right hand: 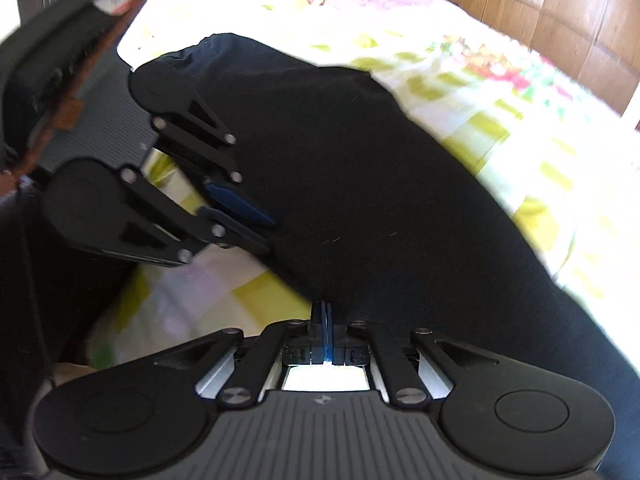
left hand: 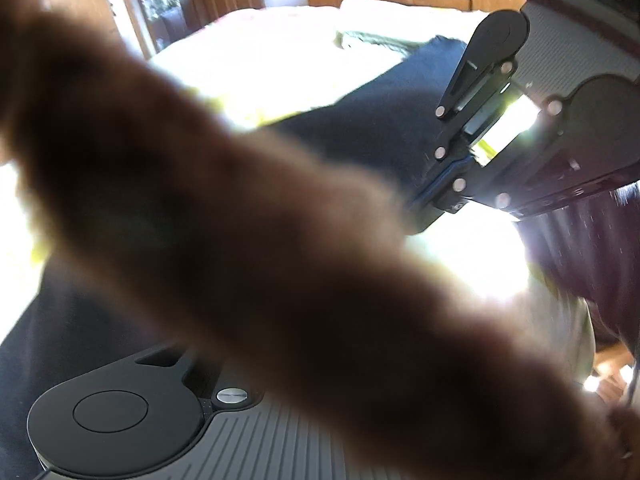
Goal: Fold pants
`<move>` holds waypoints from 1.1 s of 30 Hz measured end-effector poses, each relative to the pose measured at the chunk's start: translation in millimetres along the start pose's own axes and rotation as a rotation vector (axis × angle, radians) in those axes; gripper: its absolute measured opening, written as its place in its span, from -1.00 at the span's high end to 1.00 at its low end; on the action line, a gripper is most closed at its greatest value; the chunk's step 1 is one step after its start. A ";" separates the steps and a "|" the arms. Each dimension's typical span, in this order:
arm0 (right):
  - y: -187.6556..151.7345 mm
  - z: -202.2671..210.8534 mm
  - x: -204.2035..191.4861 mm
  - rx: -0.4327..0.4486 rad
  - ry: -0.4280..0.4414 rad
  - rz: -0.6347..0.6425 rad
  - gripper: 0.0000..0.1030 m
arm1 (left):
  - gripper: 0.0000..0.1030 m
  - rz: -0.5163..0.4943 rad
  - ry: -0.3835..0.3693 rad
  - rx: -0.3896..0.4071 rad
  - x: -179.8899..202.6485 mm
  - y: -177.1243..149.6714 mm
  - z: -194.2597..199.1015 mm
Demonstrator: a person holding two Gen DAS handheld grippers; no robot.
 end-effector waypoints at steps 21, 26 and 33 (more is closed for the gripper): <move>-90.5 47.4 148.7 0.046 -0.100 -0.953 0.15 | 0.78 0.016 -0.080 0.011 8.4 32.1 -36.0; -31.7 53.9 122.2 0.152 -0.076 -0.638 0.15 | 0.74 0.005 -0.164 -0.031 18.4 28.2 -30.6; 50.7 -40.7 70.3 0.108 0.075 -0.400 0.15 | 0.57 0.061 -0.077 0.090 -7.6 24.8 11.6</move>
Point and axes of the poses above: each gripper's, at about its wrist camera, not at the fingertips, and z roughly against the way its jaws point, x to its right, y to its top, the point moved 2 cm from there along -z, roughly the way its jaws point, and after that the axes turned 10 degrees about -y, right-handed, at the moved point
